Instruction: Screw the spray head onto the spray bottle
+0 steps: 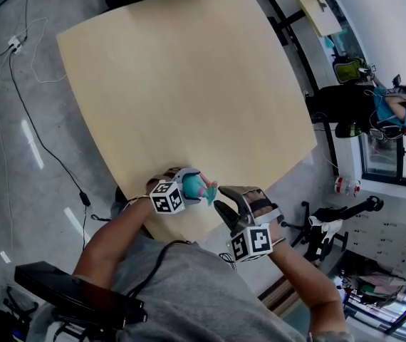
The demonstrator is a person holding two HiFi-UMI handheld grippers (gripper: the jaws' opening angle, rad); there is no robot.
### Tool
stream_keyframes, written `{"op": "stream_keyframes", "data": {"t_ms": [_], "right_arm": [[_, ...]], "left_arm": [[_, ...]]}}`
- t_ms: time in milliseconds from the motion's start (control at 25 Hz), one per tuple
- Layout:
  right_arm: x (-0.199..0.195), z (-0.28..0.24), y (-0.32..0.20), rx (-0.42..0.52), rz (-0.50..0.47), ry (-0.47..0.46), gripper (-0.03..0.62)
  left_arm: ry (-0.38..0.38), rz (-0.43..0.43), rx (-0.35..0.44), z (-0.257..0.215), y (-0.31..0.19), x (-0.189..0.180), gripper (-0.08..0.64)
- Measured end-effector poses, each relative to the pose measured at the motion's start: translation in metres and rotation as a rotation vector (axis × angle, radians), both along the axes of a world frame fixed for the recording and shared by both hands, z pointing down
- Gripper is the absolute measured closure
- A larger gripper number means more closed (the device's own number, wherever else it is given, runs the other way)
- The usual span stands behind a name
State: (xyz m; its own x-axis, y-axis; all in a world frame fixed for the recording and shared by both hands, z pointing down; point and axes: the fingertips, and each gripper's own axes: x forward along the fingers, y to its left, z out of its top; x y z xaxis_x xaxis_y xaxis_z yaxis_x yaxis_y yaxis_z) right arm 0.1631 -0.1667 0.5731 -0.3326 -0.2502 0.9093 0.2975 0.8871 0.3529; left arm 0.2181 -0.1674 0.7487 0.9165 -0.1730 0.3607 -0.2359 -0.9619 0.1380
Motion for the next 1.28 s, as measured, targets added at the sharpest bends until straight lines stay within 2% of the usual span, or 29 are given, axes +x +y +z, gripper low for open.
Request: {"op": "stream_keyframes", "data": {"t_ms": [80,120,200,280,520,600,640,760,840,880,960,1080,1280], "right_arm": [[0.003,-0.005,0.016,0.147,-0.340,0.075,0.420],[0.007,-0.001,0.024,0.200,-0.479,0.113,0.420],[0.016,0.015,0.034,0.245,-0.665,0.180,0.420],[0.021,0.034,0.031,0.252,-0.757,0.225,0.420],[0.014,0.077,0.023,0.252,-0.937,0.305,0.416],[0.010,0.086,0.020,0.241,-0.955,0.332,0.419],[0.006,0.088,0.021,0.209,-0.920,0.323,0.431],[-0.011,0.090,0.034,0.041,-0.722,0.194,0.440],[-0.005,0.091,0.029,0.009,-0.671,0.249,0.463],[-0.002,0.092,0.025,-0.024,-0.608,0.295,0.463],[-0.001,0.093,0.020,-0.115,-0.421,0.332,0.462],[-0.003,0.093,0.016,-0.189,-0.172,0.308,0.462],[0.001,0.095,0.015,-0.271,0.153,0.229,0.462]], "left_arm": [[0.004,0.043,-0.016,0.000,0.003,0.000,0.155],[0.006,0.058,-0.022,0.000,0.004,0.000,0.155],[0.007,0.077,-0.028,0.001,0.006,-0.001,0.155],[0.005,0.088,-0.023,0.003,0.007,0.000,0.155],[-0.002,0.097,-0.005,0.005,0.005,0.001,0.155],[0.000,0.092,-0.005,0.005,0.005,0.001,0.155],[0.006,0.086,-0.009,0.004,0.004,0.002,0.155],[0.014,0.074,-0.010,0.004,0.003,0.002,0.155],[0.001,0.077,0.009,0.005,0.004,0.003,0.155],[-0.003,0.076,0.017,0.006,0.005,0.003,0.155],[-0.002,0.063,0.026,0.006,0.005,0.004,0.155],[-0.005,0.036,0.038,0.005,0.002,0.004,0.155],[-0.019,0.000,0.048,0.006,0.004,0.007,0.155]]}}
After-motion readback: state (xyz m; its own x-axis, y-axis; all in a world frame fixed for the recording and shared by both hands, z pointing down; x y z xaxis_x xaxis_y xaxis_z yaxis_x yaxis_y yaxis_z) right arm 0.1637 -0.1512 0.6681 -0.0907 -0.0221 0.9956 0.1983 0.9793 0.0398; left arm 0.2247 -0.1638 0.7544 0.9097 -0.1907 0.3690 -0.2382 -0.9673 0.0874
